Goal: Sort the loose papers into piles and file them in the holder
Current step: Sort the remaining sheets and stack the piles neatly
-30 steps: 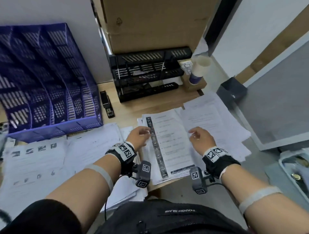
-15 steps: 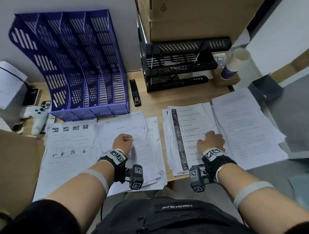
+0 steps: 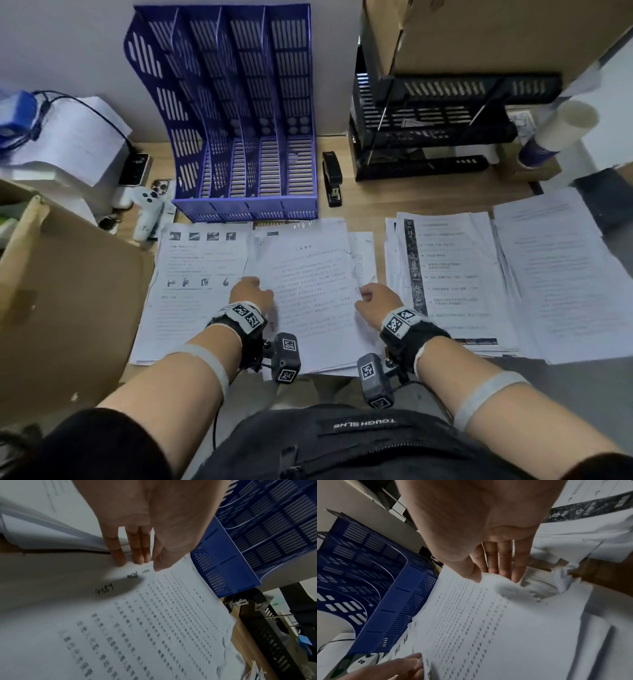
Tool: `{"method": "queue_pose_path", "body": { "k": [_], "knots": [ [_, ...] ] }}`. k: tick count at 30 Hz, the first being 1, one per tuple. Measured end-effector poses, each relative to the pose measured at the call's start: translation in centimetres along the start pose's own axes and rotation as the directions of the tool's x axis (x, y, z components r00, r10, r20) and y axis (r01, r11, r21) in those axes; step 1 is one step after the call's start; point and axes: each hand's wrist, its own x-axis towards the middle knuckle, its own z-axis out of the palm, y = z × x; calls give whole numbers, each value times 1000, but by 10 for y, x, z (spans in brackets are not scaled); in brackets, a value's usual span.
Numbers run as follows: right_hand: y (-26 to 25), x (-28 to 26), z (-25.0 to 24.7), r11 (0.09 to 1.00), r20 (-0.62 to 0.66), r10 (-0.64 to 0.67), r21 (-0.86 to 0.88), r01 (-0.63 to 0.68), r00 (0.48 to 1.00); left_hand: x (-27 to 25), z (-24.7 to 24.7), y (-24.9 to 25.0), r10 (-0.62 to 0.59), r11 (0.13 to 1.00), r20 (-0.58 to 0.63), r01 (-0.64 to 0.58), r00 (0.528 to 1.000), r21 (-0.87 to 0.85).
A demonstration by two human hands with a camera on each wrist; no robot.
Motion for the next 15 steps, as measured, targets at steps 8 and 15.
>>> {"method": "queue_pose_path", "body": {
  "k": [8, 15],
  "knots": [
    [2, -6, 12, 1000, -96, 17, -19, -19, 995, -4, 5, -13, 152, 971, 76, -135, 985, -199],
    [8, -18, -6, 969, -201, -30, 236, 78, 979, -8, 2, -2, 140, 961, -42, -146, 989, -234]
  ]
}}
